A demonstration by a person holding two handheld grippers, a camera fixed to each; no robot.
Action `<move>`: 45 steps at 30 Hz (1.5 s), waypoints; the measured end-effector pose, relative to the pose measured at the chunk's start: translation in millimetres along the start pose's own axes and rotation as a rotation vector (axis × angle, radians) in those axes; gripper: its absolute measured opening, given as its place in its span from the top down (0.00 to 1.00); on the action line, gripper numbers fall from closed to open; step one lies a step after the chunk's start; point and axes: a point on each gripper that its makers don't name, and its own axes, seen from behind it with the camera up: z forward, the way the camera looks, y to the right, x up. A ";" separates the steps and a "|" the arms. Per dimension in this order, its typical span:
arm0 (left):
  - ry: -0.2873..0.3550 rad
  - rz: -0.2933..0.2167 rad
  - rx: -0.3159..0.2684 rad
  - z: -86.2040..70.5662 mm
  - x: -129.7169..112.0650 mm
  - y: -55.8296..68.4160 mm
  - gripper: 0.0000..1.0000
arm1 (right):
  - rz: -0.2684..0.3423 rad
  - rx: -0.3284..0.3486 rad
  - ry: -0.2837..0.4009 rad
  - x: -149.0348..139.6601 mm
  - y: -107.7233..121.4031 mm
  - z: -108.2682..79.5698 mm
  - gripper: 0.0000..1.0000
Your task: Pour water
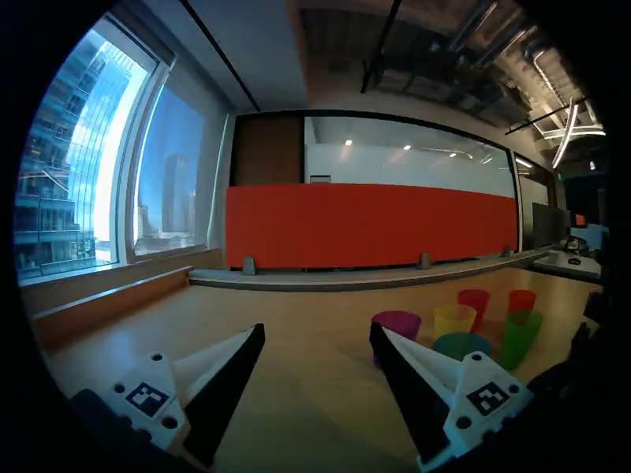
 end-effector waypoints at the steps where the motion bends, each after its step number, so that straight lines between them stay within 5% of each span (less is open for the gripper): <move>1: 0.000 0.000 0.000 0.0 0.0 0.0 0.01 | -0.001 -0.001 -0.005 -3.6 0.3 -0.6 0.01; 21: 0.000 0.000 0.000 0.0 -0.2 0.8 0.01 | -0.066 -0.057 -0.055 -50.7 18.7 1.8 0.01; 45: 0.000 0.000 0.000 0.3 0.0 0.9 0.01 | -0.084 -0.066 -0.081 -62.5 17.7 2.9 0.01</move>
